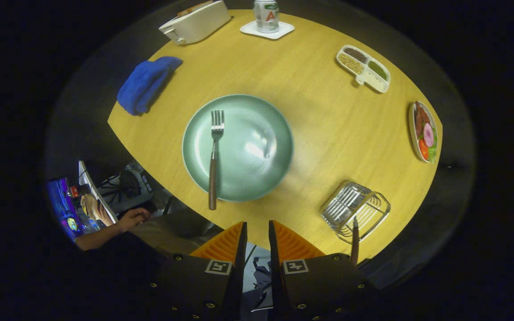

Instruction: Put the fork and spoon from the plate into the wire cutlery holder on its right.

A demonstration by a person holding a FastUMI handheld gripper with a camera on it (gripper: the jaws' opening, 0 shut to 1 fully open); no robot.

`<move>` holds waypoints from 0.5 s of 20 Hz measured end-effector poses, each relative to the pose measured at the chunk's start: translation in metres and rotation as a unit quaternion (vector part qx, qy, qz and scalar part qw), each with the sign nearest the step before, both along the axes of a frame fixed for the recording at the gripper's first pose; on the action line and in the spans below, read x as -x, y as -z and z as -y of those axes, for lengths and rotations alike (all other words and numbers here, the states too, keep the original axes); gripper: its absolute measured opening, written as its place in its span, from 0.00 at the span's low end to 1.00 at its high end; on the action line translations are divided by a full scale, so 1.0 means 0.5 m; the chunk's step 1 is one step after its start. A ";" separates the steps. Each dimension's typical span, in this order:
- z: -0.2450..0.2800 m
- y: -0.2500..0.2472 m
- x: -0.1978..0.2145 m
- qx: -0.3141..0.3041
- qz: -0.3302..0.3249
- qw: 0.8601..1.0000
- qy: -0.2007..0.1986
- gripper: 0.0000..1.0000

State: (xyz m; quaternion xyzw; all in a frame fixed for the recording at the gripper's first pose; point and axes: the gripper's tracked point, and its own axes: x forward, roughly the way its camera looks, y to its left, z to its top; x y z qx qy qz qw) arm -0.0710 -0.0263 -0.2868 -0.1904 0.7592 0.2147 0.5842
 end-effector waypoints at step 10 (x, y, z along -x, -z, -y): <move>-0.109 0.071 0.017 -0.007 -0.014 1.000 -0.017 0.27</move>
